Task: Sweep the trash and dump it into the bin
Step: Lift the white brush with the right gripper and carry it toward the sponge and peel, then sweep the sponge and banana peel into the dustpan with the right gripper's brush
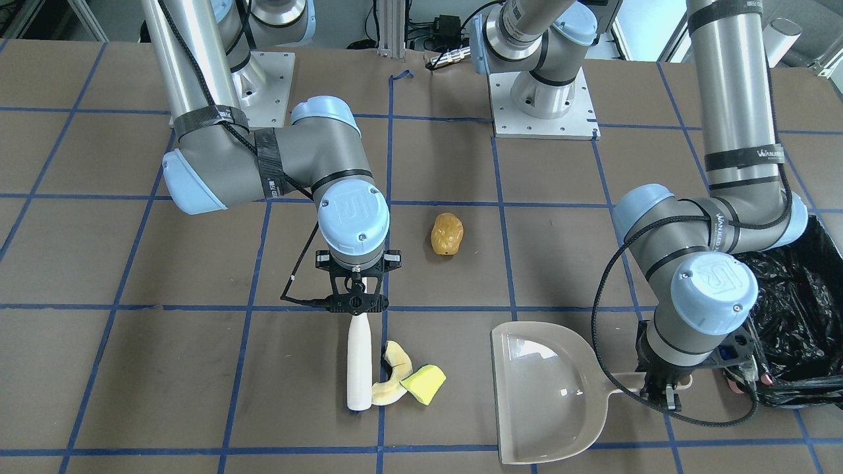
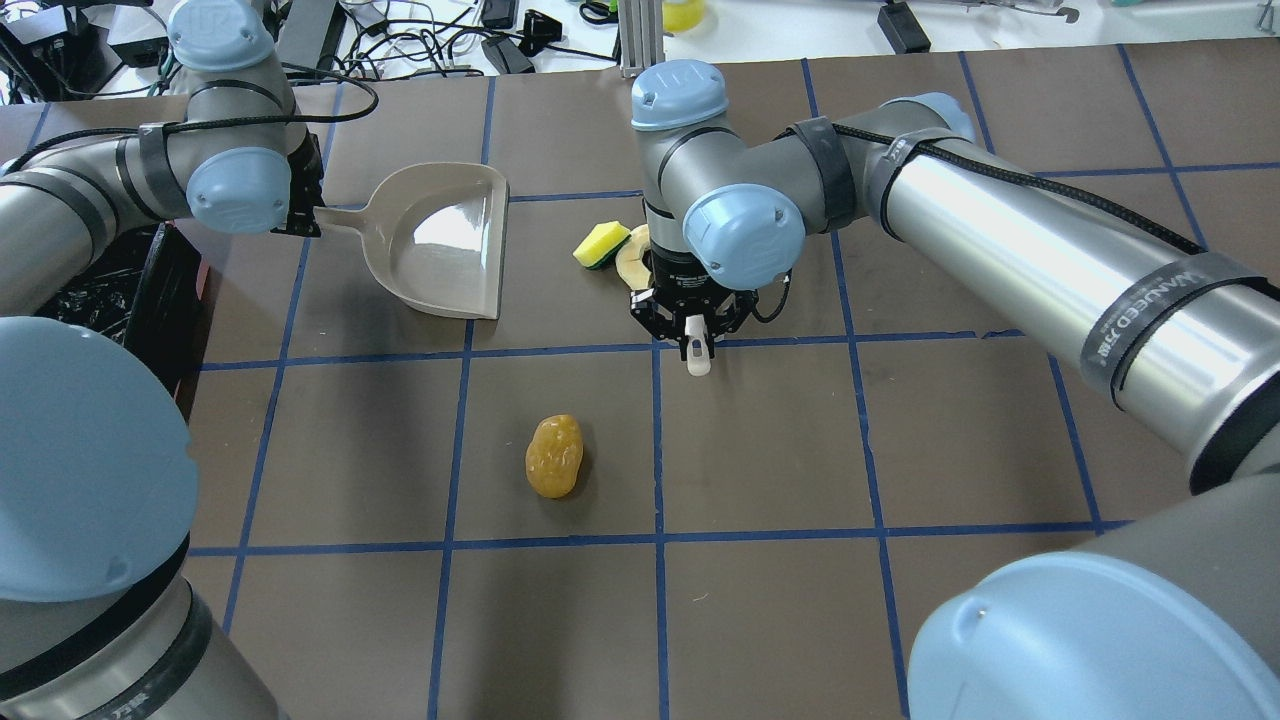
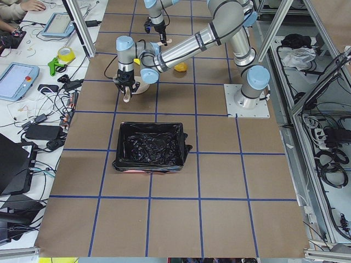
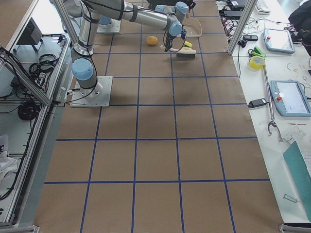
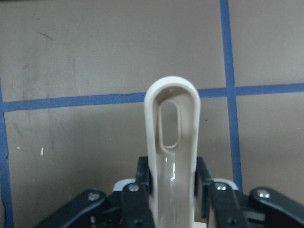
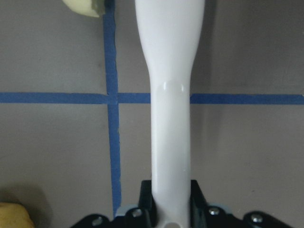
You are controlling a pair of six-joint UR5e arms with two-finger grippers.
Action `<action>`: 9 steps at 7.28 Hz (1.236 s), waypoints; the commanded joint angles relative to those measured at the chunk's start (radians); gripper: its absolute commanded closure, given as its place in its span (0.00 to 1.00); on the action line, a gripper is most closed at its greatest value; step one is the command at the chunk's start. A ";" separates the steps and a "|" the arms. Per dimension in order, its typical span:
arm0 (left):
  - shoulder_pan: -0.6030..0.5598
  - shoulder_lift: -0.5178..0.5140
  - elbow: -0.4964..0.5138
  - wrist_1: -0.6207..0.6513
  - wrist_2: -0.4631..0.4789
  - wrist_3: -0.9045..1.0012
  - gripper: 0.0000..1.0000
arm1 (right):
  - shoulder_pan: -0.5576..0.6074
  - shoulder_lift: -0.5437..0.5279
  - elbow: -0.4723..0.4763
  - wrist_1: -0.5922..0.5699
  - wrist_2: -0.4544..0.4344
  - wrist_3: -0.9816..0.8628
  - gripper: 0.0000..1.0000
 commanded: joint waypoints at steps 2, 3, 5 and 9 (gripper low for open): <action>-0.015 -0.012 0.002 0.003 0.007 -0.008 1.00 | 0.051 0.045 -0.049 -0.018 0.017 0.087 1.00; -0.017 -0.015 0.002 0.003 0.010 -0.009 1.00 | 0.076 0.080 -0.103 -0.018 0.051 0.114 1.00; -0.017 -0.015 0.004 0.003 0.023 -0.011 1.00 | 0.111 0.133 -0.178 -0.018 0.109 0.156 1.00; -0.017 -0.015 0.007 0.003 0.021 -0.014 1.00 | 0.180 0.234 -0.339 -0.021 0.229 0.213 1.00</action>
